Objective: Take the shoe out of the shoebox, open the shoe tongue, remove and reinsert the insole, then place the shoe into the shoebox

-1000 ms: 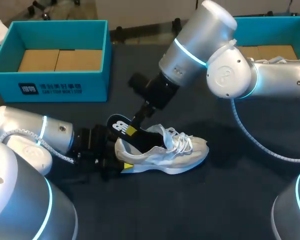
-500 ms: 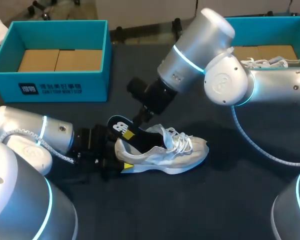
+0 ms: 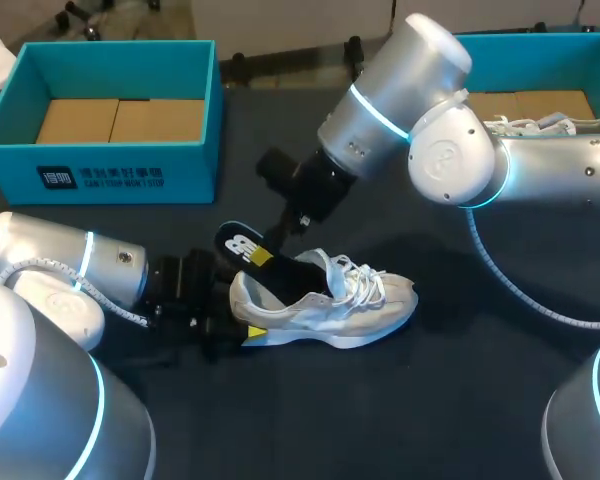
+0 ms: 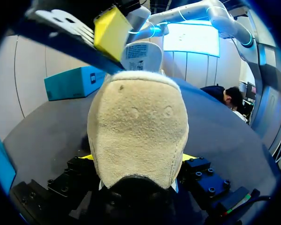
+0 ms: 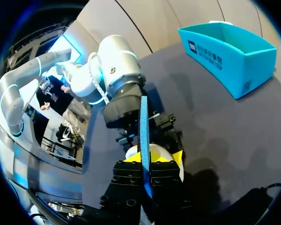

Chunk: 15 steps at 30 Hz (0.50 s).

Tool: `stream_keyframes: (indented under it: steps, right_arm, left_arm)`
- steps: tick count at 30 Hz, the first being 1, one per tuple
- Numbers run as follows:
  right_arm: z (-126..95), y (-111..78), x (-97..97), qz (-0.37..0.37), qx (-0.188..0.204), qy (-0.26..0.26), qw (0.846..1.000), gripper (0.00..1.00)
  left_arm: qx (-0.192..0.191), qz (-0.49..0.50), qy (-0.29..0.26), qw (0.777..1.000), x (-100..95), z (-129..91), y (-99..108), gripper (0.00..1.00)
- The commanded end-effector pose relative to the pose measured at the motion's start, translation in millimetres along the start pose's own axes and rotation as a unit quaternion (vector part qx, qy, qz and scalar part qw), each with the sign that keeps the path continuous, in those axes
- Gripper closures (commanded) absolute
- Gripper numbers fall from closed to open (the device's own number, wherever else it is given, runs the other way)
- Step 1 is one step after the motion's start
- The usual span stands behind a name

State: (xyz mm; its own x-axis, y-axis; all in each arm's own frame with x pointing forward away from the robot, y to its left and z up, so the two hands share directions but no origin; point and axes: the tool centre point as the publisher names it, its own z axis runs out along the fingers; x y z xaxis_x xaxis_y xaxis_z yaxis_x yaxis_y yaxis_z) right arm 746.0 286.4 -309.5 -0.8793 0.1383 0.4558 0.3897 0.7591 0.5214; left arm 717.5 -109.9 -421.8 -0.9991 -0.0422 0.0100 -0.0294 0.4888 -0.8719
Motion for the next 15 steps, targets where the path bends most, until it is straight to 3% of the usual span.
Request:
stream_keyframes:
  steps: [1,15]
  right_arm:
    - [-10,8.2,-2.4,-0.001,-0.006,-0.009,1.0,1.0]
    - [-52,55.7,-26.1,-0.043,-0.078,-0.088,0.992,1.0]
  left_arm:
    - [-0.001,0.0,0.0,1.0,-2.6,2,2,1.0]
    - [-0.001,0.0,0.0,1.0,-2.6,2,2,1.0]
